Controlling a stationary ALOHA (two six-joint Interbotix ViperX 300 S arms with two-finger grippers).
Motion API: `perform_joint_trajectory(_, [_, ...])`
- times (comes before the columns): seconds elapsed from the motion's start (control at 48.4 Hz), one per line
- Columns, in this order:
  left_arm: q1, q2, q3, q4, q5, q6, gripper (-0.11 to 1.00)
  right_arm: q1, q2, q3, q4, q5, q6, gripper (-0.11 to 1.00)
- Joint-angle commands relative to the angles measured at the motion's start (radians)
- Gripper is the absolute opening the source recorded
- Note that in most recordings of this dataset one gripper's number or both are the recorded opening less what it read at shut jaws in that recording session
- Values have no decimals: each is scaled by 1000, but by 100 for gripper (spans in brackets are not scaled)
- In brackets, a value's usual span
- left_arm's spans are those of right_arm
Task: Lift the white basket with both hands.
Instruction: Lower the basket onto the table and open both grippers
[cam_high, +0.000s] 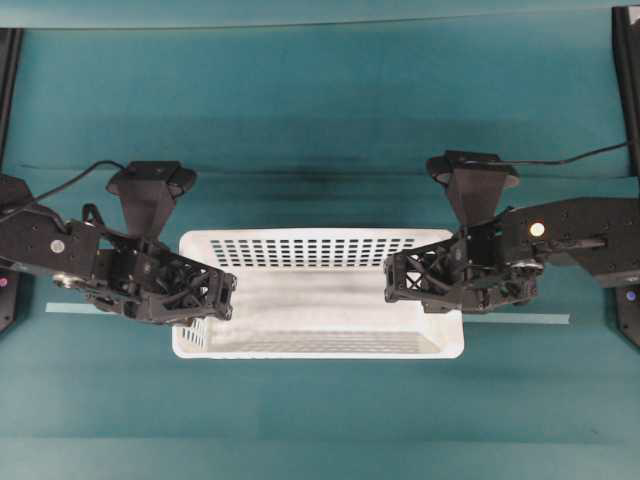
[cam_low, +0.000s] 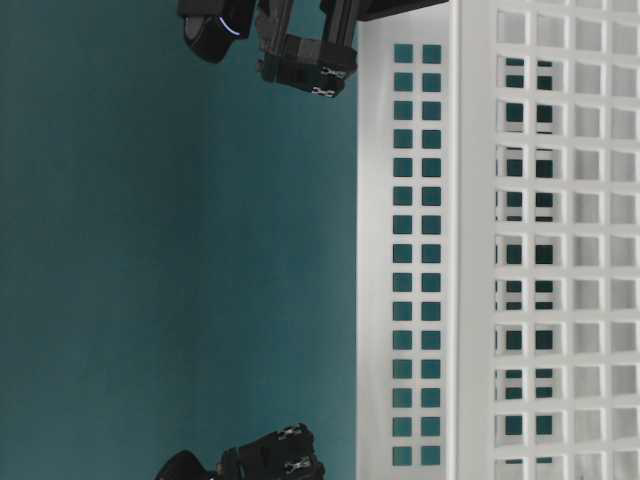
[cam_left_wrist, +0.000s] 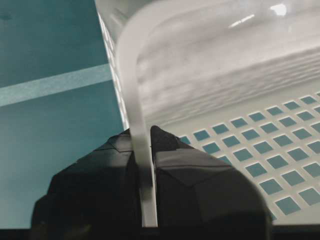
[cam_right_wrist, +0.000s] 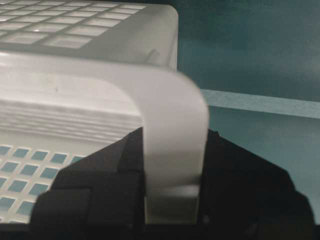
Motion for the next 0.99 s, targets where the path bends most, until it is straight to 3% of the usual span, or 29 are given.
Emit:
perform_joint_trajectory(0.0, [5, 9, 20, 12, -28, 18, -1, 17, 5, -2, -6, -11, -17, 16])
perform_joint_trajectory(0.207, [6, 3, 28, 12, -34, 20, 2, 14, 3, 3, -6, -17, -17, 17])
perform_joint_trajectory(0.331, [6, 3, 29, 12, -35, 21, 12, 17, 0, 6, -6, -18, -14, 29])
perform_joint_trajectory(0.434, [5, 3, 28, 12, -37, 21, 31, 14, 0, 6, -6, -18, -14, 51])
perform_joint_trajectory(0.578, [6, -2, 32, 12, -46, 21, 73, 9, -2, 8, -9, -18, -14, 84])
perform_joint_trajectory(0.661, [6, -2, 32, 14, -58, 21, 88, 2, -3, 9, -18, -18, -20, 95])
perform_joint_trajectory(0.971, [11, -40, 21, 12, -66, 21, 85, -17, -32, 15, -28, -9, -20, 96])
